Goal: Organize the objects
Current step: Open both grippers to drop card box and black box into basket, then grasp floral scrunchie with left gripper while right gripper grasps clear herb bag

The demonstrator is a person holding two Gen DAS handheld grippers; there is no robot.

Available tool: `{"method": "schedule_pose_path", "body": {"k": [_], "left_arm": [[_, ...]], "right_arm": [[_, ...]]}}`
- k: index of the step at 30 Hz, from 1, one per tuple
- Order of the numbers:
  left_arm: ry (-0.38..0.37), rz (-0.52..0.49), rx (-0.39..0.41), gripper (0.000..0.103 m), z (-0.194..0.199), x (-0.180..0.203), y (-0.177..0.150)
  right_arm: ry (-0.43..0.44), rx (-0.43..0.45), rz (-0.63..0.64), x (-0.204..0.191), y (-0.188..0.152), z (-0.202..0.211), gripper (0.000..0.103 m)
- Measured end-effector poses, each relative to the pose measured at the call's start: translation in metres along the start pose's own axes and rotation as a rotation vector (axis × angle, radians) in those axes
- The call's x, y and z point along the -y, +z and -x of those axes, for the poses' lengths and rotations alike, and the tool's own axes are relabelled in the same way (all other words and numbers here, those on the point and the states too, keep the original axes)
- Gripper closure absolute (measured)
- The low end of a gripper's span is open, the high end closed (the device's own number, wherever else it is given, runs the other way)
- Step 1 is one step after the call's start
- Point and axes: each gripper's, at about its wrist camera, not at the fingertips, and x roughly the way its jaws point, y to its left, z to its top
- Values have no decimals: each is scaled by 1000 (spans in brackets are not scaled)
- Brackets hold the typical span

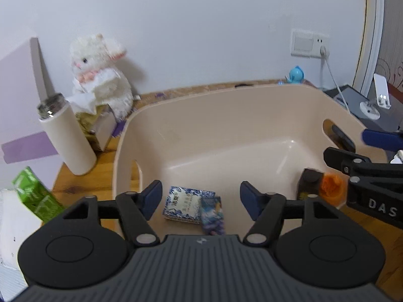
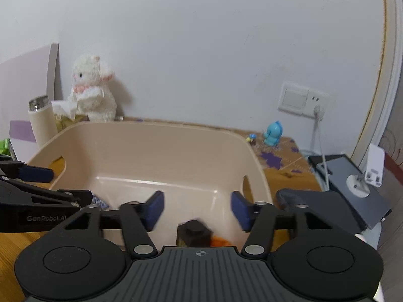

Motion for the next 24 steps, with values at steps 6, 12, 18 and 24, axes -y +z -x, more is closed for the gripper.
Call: {"method": "schedule_pose_path", "body": {"k": [6,12,18,24], "left_arm": [[-16,10,23,27,35,-4,-4],[-17,0,45,24,69,0,-20],[-31,0,31,23,86,7,-45],[-41,-6,-16,23,85,16,-78]], "right_arm": [[-5,44,-24,12,-3,39,8],[4,21,-18,12,-23,63,5],[9,-22,11,6,-48,79,5],[18,-78,47,0,-69,81,4]]}}
